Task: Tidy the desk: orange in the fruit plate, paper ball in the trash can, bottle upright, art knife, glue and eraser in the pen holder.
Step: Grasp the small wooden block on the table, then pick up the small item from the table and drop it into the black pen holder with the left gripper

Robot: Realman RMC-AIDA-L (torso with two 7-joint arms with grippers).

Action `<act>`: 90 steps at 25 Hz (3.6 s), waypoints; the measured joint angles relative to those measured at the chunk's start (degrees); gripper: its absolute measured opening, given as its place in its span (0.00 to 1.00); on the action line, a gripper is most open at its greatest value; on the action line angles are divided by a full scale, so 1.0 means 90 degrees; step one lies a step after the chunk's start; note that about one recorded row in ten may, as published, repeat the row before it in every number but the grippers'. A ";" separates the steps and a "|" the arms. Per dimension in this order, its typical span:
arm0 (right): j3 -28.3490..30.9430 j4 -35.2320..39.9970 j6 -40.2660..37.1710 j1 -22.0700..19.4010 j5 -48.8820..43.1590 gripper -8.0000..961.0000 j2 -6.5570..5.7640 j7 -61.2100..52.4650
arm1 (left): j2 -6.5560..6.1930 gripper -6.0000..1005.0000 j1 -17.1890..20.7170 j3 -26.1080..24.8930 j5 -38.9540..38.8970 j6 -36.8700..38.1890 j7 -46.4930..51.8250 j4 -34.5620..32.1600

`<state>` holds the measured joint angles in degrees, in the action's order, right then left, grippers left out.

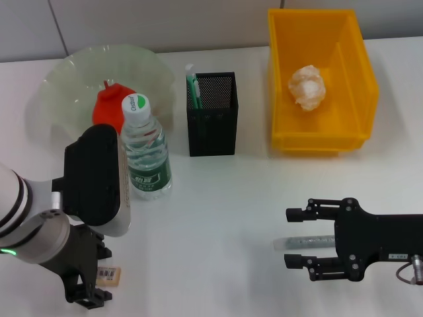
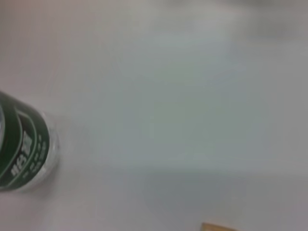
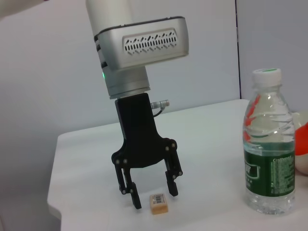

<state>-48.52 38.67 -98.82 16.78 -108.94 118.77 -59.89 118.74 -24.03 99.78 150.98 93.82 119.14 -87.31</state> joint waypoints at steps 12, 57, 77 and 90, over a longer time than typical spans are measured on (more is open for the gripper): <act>0.0000 -0.0015 0.0051 0.0000 -0.0021 0.76 0.0003 0.0010 | 0.0010 0.62 -0.0102 -0.0010 0.0099 -0.0050 -0.0091 0.0213; 0.0409 -0.0020 0.0033 -0.0098 -0.0024 0.76 -0.0051 -0.0040 | 0.0002 0.27 -0.0167 -0.1968 -0.4142 -0.1350 -0.1675 -0.0446; 0.0489 -0.0019 -0.0003 -0.0098 0.0006 0.76 -0.0046 -0.0150 | 0.0042 0.27 -0.1088 -0.0269 -0.2386 -0.5106 -0.0715 0.0637; 0.0489 -0.0019 -0.0007 -0.0098 0.0002 0.76 -0.0005 -0.0162 | 0.0049 0.27 -0.1208 -0.0182 -0.2051 -0.5271 -0.0686 0.0841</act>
<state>-44.12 38.50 -98.88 15.91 -108.93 118.72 -61.35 119.18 -34.91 98.14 132.52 46.38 112.96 -79.74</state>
